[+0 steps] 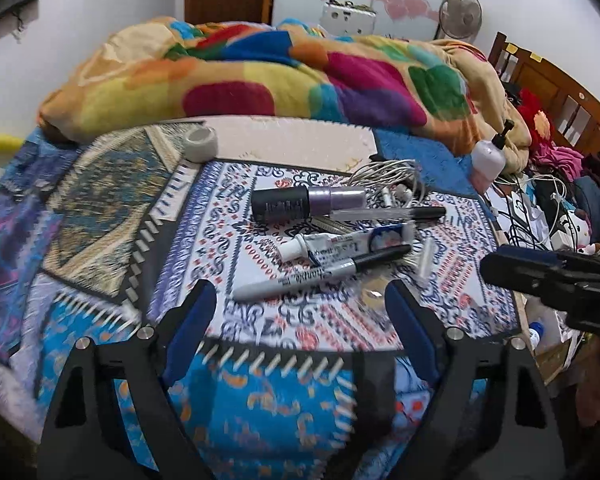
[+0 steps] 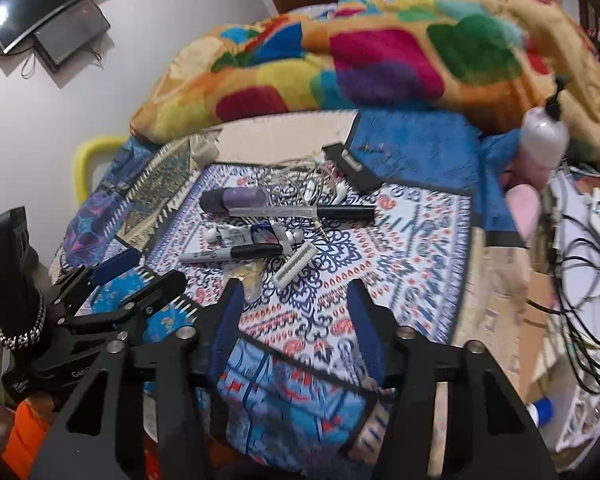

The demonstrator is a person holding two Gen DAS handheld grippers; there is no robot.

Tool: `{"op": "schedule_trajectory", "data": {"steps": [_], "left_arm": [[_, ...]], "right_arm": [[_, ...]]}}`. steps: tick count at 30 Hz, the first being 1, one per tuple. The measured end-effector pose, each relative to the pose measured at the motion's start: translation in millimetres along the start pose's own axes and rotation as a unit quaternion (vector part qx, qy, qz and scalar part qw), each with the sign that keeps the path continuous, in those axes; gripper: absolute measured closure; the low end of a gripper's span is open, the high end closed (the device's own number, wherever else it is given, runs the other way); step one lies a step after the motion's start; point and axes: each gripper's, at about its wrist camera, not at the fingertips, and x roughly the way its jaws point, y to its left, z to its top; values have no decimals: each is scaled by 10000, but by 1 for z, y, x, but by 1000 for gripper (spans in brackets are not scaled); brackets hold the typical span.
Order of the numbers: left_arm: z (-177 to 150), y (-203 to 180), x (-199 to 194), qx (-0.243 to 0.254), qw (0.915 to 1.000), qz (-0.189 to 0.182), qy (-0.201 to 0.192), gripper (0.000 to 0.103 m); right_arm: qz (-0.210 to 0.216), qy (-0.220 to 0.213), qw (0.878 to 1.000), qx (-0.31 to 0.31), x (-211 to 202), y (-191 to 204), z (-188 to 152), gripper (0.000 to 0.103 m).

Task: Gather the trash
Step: 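Move both tools toward the items on the patterned blanket, then grasp the black marker with the left tool while the right tool grasps a white stick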

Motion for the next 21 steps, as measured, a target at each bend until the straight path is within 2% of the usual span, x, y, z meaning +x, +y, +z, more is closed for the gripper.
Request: {"op": "schedule_trajectory", "data": {"steps": [3, 8, 11, 15, 17, 19, 21], "left_arm": [[4, 6, 16, 72, 9992, -380, 34, 18], [10, 6, 34, 248, 9979, -585, 140, 18], [10, 6, 43, 312, 9971, -652, 246, 19], [5, 1, 43, 488, 9973, -499, 228, 31], [2, 1, 40, 489, 9973, -487, 235, 42], [-1, 3, 36, 440, 9969, -572, 299, 60], [-5, 4, 30, 387, 9968, -606, 359, 69]], "right_arm": [[111, 146, 9998, 51, 20, -3, 5, 65], [153, 319, 9994, -2, 43, -1, 5, 76], [65, 273, 9996, -95, 44, 1, 5, 87], [-84, 152, 9997, -175, 41, 0, 7, 89], [-170, 121, 9996, -213, 38, -3, 5, 89], [-239, 114, 9994, -204, 34, -6, 3, 89], [-294, 134, 9993, -190, 30, -10, 1, 89]]}}
